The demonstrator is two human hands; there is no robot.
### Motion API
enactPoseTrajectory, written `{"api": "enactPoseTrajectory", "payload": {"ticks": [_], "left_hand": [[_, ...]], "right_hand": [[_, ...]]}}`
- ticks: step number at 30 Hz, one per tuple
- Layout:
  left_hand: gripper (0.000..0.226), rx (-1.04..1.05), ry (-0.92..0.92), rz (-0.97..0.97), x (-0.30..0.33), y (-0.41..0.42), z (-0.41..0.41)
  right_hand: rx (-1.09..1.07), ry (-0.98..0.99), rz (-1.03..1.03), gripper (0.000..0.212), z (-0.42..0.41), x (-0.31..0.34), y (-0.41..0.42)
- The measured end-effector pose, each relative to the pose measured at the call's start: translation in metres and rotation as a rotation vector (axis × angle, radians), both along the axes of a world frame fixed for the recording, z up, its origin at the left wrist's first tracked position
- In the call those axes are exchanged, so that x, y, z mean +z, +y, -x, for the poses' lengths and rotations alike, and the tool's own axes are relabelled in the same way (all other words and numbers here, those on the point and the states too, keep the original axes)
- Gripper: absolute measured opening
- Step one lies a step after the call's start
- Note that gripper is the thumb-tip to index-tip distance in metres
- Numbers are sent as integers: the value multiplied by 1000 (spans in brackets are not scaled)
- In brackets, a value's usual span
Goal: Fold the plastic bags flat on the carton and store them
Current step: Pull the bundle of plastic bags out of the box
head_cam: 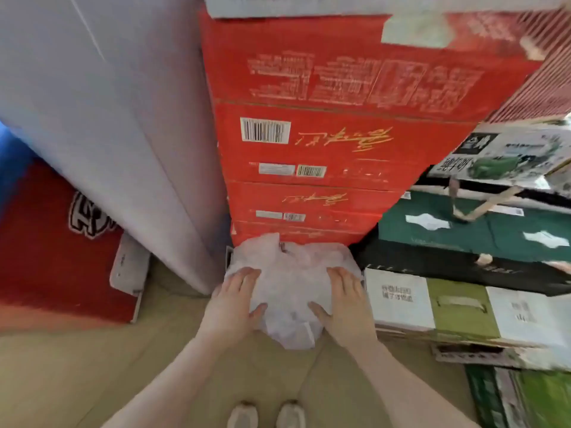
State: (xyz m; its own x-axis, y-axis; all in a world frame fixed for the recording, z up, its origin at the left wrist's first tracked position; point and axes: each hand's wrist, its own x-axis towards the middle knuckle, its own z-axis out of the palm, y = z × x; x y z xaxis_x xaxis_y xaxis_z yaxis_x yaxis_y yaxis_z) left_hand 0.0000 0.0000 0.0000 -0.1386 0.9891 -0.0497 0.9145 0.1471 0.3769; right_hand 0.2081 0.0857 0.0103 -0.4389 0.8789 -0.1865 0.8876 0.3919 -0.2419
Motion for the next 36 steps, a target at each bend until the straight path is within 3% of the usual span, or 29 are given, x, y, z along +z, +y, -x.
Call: {"api": "enactPoseTrajectory", "payload": {"ticks": [1,3,4,6,10,13,16,19,24,27,29,31,33,36], "left_hand": [[75,-20,33,18,-7,11,2],[104,-75,172,67,-27,29,5],[115,-103,227,67,-33,37,10],[127,-180,266,138,-56,46,14],[141,-255,313,204,-86,48,21],[147,-208,280,201,-97,48,17],[130,-243,207,252,-102,47,18],[135,-290,262,207,-94,52,14],[99,-459,435,74,-108,51,12],[83,-282,340,105,-121,47,19],[74,-147,280,145,-123,43,21],[62,-46,261,158,-123,41,19],[55,50,230,156,-122,39,16],[51,122,261,118,-119,39,14]], "right_hand": [[17,-36,-92,83,7,-12,11],[53,-82,-13,113,21,-29,26],[54,-119,148,126,25,-35,32],[33,-192,285,139,31,-59,38],[66,-365,382,138,34,-85,35],[112,-478,275,121,36,-88,33],[180,-489,156,99,36,-88,35],[247,-428,-69,87,32,-98,44],[57,-148,248,59,20,-93,65],[-89,49,243,93,18,-84,60],[18,-17,238,104,22,-78,47],[140,-60,317,101,29,-74,31],[162,-56,417,117,39,-71,15],[207,-201,444,136,45,-85,0]]}}
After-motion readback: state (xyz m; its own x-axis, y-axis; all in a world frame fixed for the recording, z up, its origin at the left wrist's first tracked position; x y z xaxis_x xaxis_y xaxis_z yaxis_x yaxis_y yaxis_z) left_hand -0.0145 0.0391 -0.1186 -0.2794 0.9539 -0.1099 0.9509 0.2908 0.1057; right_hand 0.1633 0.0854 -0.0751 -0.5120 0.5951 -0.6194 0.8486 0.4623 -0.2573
